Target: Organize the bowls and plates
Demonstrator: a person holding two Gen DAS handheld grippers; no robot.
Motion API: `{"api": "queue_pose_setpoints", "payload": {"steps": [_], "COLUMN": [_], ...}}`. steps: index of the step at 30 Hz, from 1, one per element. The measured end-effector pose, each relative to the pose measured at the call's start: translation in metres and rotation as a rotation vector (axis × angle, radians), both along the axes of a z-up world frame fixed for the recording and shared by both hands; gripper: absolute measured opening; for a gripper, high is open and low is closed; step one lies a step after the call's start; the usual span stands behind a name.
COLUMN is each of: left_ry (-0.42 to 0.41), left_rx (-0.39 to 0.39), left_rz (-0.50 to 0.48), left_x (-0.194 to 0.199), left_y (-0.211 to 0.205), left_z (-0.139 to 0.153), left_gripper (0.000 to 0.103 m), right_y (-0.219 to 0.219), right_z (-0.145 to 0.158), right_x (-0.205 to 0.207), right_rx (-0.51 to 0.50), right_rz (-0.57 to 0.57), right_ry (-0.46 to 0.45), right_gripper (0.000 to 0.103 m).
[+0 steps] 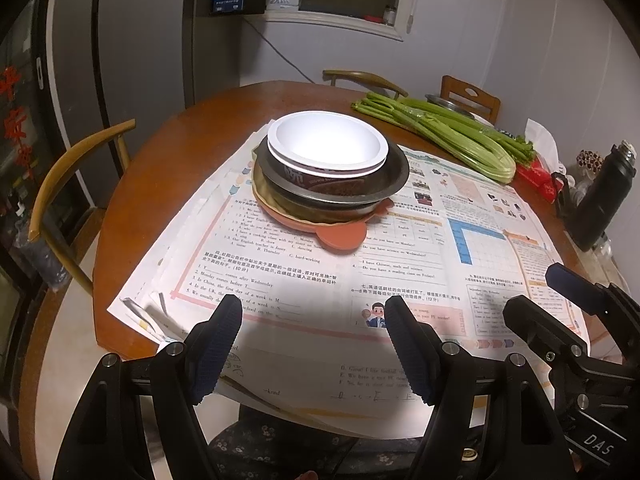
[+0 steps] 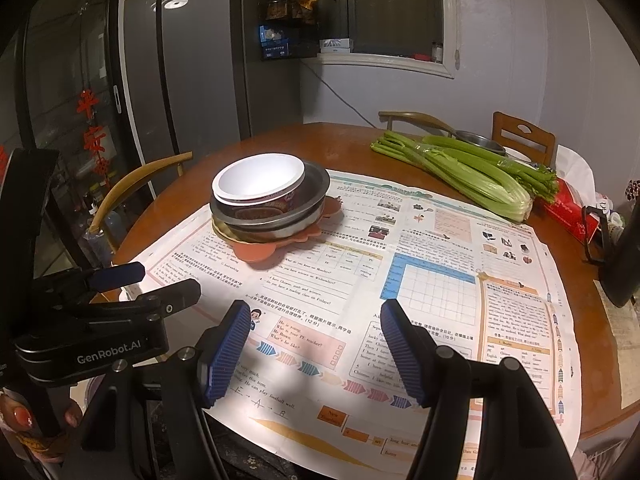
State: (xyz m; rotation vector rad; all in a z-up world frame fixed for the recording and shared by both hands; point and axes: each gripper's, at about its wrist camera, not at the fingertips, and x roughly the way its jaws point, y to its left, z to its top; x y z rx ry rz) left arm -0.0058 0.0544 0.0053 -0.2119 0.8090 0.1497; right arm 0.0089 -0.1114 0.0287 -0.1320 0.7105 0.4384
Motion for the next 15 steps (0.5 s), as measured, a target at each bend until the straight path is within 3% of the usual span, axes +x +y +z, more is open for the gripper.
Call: {"api": "queue_pose_setpoints", "payload": {"steps": [7, 15], "left_ry": [-0.001, -0.066], "left_rx": [-0.002, -0.054], "left_rz": [-0.007, -0.068], "left_x": [0.001, 0.006], "left_y": [0.000, 0.013], "left_z": [0.000, 0.015], "left_gripper": [0.075, 0.075], "right_y": [-0.001, -0.019], "right_z": [0.002, 0.004], "right_x": [0.000, 0.013], "right_rx": [0.004, 0.050], "right_rz": [-0.002, 0.004], "right_ry": [-0.004, 0.033], "right_gripper": [0.067, 0.067]}}
